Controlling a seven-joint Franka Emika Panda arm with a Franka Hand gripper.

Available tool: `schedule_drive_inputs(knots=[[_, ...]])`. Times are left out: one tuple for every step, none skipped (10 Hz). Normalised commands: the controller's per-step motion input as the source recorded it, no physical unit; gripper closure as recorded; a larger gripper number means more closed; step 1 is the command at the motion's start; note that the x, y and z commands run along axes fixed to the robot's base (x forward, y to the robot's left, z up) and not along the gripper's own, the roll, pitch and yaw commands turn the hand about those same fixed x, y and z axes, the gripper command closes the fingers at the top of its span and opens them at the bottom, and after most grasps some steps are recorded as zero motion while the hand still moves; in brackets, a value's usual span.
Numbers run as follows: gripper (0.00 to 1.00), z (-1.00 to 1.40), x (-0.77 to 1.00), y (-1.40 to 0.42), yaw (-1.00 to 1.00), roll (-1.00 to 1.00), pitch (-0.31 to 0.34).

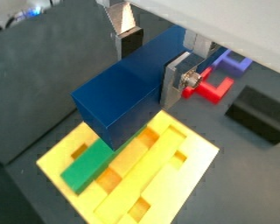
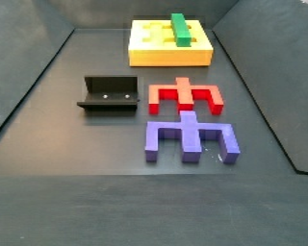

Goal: Pick up the blue object. Move up. Move to above the board. Insert the blue object.
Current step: Insert the blue object.

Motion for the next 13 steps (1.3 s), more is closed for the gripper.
schedule_drive_inputs(knots=[[1.00,-0.60,0.02,-0.28,0.05,-0.17,-0.173],[1.00,-0.69,0.03,-0.28,0.04,-0.13,-0.156],[1.00,-0.83,0.01,-0.34,0.04,-0.04,-0.154],[1.00,-0.88,0.03,-0.33,0.06,0.06,-0.136],[1.00,-0.83,0.03,-0.24,0.07,0.08,-0.144],[1.00,-0.72,0.09,-0.17,0.08,0.05,-0.114],[1.00,-0.65,0.20,-0.13,0.07,0.05,-0.067],[1.00,-0.70,0.27,-0.13,0.09,0.12,-0.010],[1.00,-0.71,0.31,-0.14,0.09,0.14,0.000],[1.00,-0.62,0.29,-0.20,0.08,0.20,0.000],[1.00,-0.56,0.33,-0.25,0.10,0.27,0.049],[1.00,-0.56,0.33,-0.25,0.11,0.29,0.061],[1.00,-0.55,0.20,-0.19,0.16,0.30,0.059]])
